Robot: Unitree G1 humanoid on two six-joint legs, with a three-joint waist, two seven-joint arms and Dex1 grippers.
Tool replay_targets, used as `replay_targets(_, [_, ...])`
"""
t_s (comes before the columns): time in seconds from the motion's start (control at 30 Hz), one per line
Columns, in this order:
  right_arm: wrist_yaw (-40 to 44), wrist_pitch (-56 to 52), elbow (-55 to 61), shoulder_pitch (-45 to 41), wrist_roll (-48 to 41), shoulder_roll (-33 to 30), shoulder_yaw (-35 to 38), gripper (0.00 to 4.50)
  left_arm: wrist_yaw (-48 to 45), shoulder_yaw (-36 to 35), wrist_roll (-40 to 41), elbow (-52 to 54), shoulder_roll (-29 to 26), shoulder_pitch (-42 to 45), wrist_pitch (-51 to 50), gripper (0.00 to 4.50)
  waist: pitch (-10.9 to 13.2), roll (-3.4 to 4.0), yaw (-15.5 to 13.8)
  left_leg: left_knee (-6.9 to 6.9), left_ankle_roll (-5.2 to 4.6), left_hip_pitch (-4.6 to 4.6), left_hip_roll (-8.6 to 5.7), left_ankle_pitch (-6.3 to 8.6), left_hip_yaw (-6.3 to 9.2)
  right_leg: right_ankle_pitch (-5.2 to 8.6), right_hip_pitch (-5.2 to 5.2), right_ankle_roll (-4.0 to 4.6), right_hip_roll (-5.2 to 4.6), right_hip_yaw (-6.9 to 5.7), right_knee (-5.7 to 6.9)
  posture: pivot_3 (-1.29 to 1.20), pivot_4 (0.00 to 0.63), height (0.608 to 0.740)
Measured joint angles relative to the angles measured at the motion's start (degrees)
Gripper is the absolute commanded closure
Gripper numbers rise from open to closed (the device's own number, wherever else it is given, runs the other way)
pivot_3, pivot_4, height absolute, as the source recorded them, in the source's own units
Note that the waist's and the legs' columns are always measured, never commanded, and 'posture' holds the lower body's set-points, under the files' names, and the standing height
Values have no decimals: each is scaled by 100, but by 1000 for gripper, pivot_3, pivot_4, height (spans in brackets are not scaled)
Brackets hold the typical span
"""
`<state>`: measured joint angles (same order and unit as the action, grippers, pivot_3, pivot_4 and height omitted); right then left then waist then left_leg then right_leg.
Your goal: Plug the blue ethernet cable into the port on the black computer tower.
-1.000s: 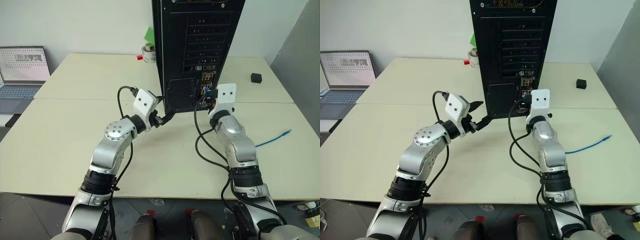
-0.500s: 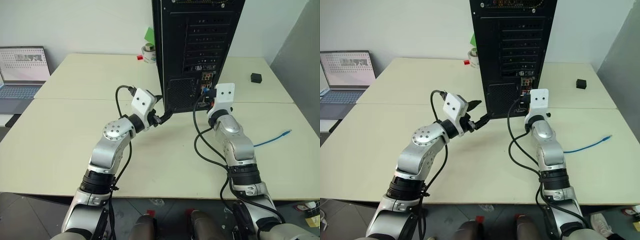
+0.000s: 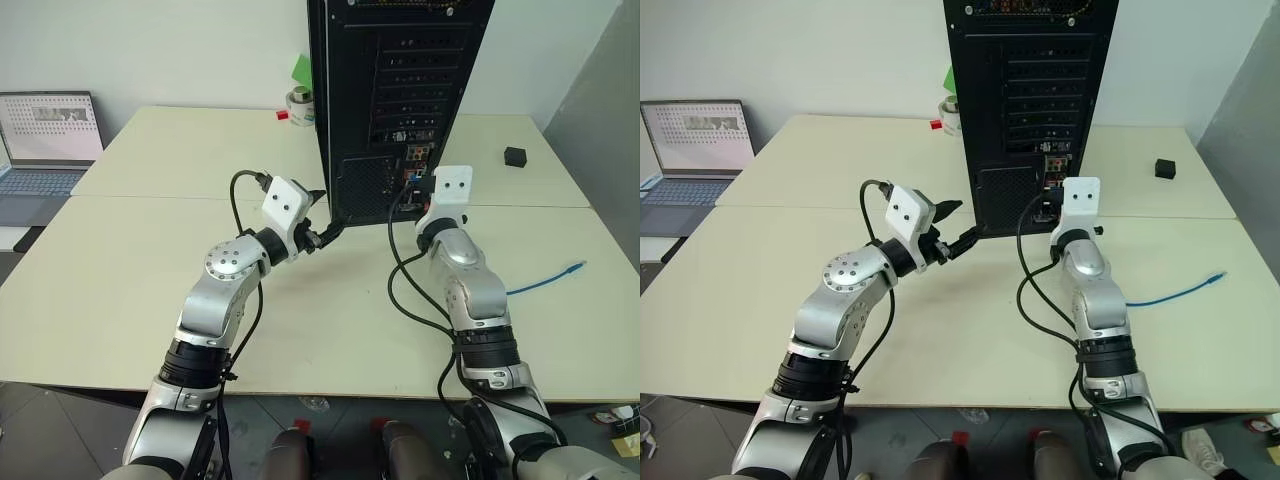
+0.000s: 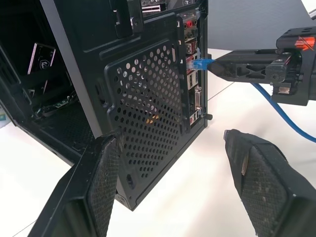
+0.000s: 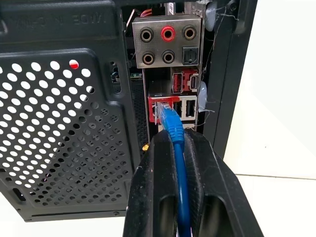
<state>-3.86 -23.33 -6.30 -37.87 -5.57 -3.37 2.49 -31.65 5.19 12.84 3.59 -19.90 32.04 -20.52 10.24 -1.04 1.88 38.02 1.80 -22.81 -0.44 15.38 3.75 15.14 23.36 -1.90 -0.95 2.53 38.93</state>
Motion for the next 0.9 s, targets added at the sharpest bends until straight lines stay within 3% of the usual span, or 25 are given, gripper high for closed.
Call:
replay_targets(0.3, [-204,-126,93,-48,94,358,-88,4500,3,-3,-23,-2,4,1,3,1048,0,0,33,-4,1,0,3,0,-1,0,7,0,2,1,3,0,150,740])
replay_targets(0.9, [-166,-45,-378,-380,263,450,-148,4500,99,-37,-28,-3,5,-1,51,1048,1,1,153,-6,2,2,9,-1,-4,0,10,1,2,6,5,0,150,740])
